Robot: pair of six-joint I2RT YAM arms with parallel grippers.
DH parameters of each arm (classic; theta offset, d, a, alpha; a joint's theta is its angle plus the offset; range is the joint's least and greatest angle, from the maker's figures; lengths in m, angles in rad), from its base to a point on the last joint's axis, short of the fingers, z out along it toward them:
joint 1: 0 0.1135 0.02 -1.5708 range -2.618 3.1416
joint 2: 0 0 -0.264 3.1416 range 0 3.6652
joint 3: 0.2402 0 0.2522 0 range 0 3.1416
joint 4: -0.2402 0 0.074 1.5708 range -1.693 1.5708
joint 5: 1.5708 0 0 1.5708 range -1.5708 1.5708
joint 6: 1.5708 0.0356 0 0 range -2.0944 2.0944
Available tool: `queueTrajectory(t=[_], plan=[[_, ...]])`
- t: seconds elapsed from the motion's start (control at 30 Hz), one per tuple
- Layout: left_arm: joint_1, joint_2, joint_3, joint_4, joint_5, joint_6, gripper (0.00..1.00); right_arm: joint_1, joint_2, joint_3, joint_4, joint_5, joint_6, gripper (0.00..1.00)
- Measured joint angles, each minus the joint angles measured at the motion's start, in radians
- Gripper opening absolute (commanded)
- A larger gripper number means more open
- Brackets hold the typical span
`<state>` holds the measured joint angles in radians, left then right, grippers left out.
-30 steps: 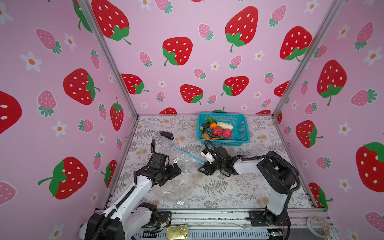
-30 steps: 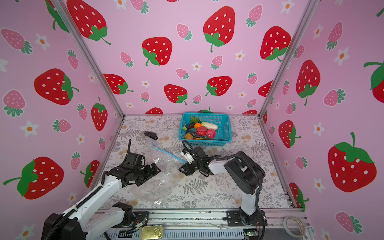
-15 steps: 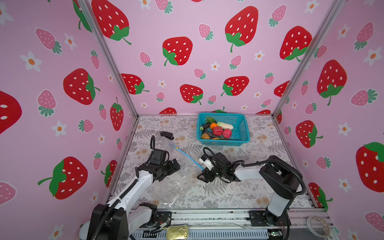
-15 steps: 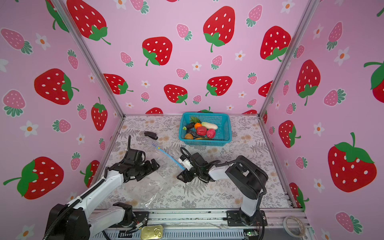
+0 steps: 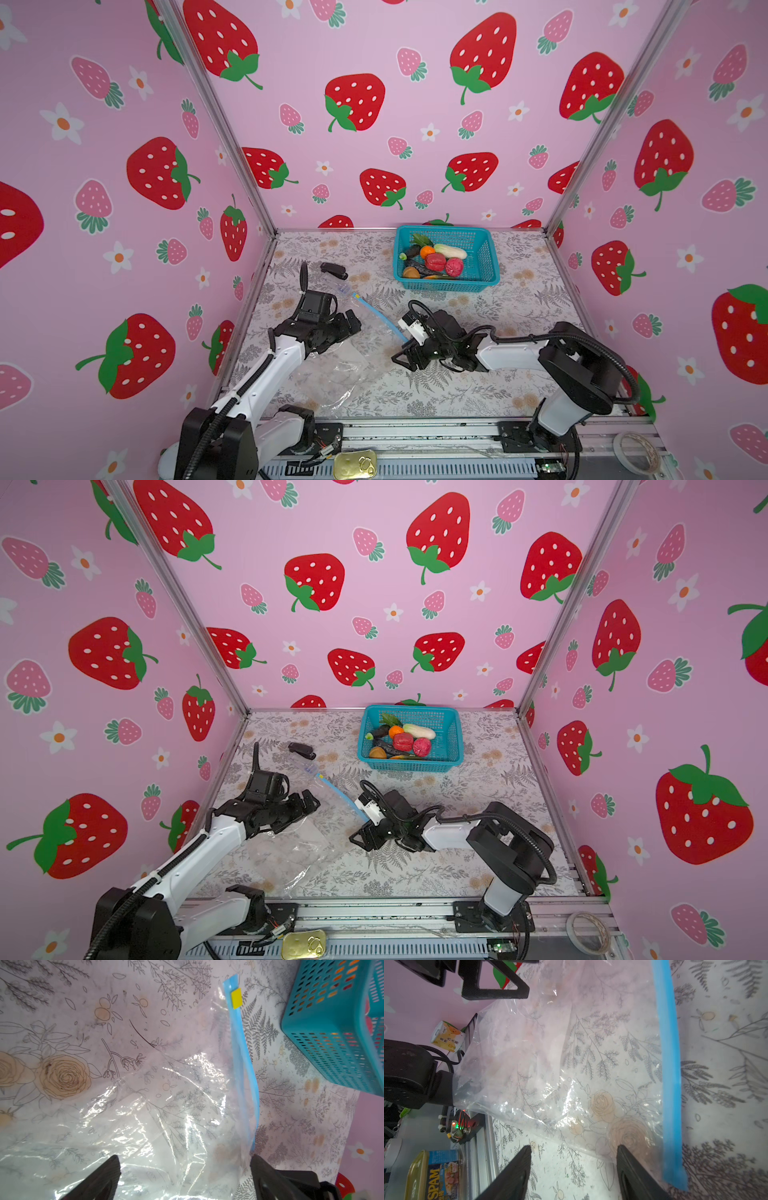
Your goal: Place the food in the zip-top bag and seal the zipper
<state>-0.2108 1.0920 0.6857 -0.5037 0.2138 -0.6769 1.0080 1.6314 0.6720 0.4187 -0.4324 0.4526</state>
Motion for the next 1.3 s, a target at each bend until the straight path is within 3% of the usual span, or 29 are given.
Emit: queueTrajectory(t=[0.1, 0.33, 0.67, 1.0, 1.3], plan=[[-0.04, -0.068, 0.008, -0.047, 0.004, -0.006, 0.99, 0.0, -0.042, -0.005, -0.002, 0.017, -0.001, 0.68], [-0.321, -0.171, 0.035, -0.139, -0.023, -0.055, 0.99, -0.037, -0.108, -0.039, -0.018, 0.049, -0.002, 0.68], [-0.599, -0.098, 0.002, -0.132, 0.007, -0.105, 0.97, -0.143, -0.179, -0.106, -0.025, 0.089, -0.002, 0.69], [-0.599, -0.069, -0.114, -0.081, 0.002, -0.134, 0.99, -0.145, -0.179, -0.106, -0.023, 0.099, -0.001, 0.69], [-0.432, -0.225, -0.219, -0.135, -0.057, -0.179, 1.0, -0.145, -0.126, -0.099, -0.016, 0.08, -0.001, 0.69]])
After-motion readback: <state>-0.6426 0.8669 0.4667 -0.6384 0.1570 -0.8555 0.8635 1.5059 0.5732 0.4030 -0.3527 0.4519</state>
